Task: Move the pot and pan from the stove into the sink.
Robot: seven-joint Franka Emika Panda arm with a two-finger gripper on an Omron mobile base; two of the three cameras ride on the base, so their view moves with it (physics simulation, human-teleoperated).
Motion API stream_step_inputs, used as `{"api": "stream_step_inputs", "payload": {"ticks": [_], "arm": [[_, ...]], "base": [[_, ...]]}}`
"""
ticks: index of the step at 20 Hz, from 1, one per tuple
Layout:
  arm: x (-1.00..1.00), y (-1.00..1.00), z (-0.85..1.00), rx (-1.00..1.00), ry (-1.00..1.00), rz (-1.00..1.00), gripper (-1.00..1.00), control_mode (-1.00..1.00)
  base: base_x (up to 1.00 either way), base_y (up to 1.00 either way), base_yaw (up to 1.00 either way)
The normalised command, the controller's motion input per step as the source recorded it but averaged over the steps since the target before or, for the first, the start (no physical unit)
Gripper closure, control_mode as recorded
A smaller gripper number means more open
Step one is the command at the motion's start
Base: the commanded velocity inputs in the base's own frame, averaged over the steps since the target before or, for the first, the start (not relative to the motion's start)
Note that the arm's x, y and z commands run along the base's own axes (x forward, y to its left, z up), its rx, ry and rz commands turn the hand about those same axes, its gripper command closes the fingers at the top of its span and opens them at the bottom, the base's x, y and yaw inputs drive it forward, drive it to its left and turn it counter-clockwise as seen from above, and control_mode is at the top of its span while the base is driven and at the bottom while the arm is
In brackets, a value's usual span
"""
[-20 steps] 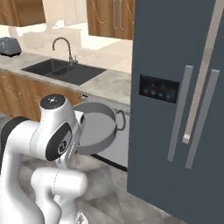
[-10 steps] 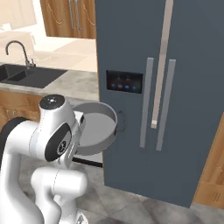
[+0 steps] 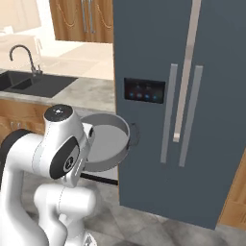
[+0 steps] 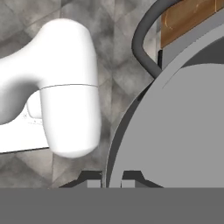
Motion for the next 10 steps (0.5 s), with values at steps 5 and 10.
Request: {"api": "stream_step_inputs", "payload": {"ticks": [5,10], "arm": [[0.0,0.0,0.0,0.0,0.0,0.0,1.0,1.0],[0.0,0.0,0.0,0.0,0.0,0.0,1.0,1.0]], "base": [[0.07,0.9,0.0],[0.01,0.98,-0.01]]}}
